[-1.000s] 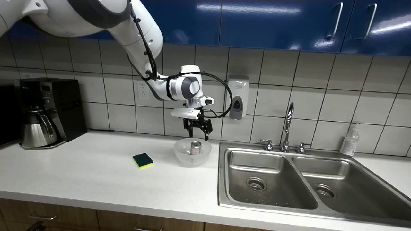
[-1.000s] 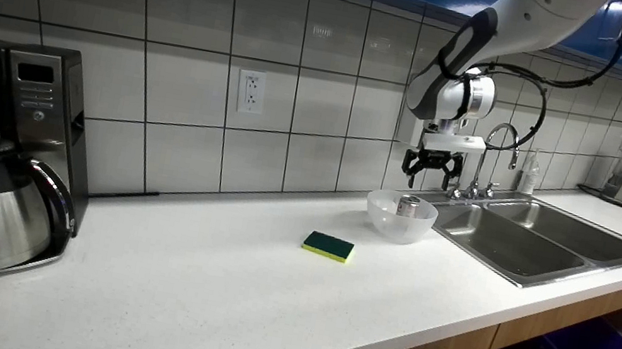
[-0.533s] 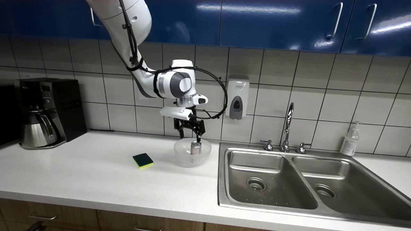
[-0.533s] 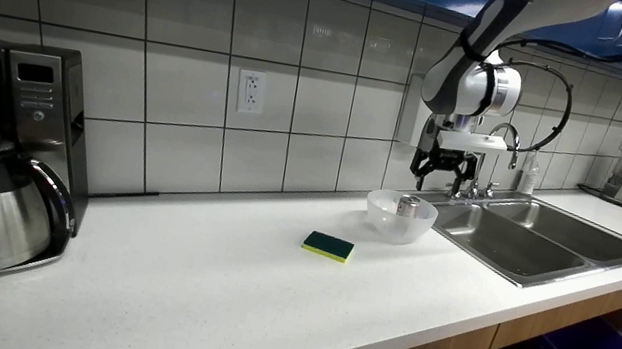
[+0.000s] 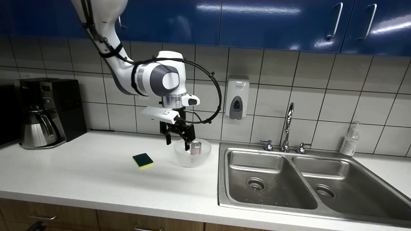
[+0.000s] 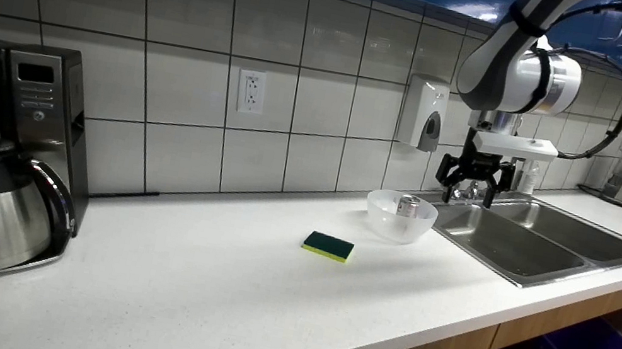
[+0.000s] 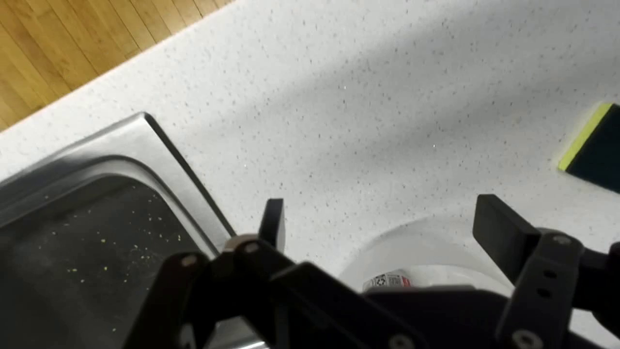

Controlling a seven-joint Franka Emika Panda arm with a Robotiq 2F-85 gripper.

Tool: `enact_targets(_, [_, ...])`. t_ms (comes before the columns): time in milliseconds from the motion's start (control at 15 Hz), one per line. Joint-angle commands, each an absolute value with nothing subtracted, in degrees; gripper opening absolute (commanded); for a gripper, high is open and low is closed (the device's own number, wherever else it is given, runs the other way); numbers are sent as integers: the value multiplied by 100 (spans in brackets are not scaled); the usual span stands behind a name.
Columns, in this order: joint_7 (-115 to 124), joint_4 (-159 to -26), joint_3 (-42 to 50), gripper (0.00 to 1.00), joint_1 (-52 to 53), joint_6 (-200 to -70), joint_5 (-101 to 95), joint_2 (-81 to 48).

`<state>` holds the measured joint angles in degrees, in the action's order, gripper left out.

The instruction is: Put the grey can inside the clear bowl

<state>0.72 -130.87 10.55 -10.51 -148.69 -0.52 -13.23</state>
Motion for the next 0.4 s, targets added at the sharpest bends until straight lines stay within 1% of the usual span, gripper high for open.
enact_targets(0, [17, -13979, 1192, 100, -1040, -14479, -368, -224])
enact_targets(67, [50, -14104, 1216, 100, -1038, -14362, -510, -66])
enact_targets(133, [68, -13666, 1141, 100, -1060, -14615, -279, -664])
enact_targets(333, [69, -13774, 1153, 100, -1063, -14593, -305, -531])
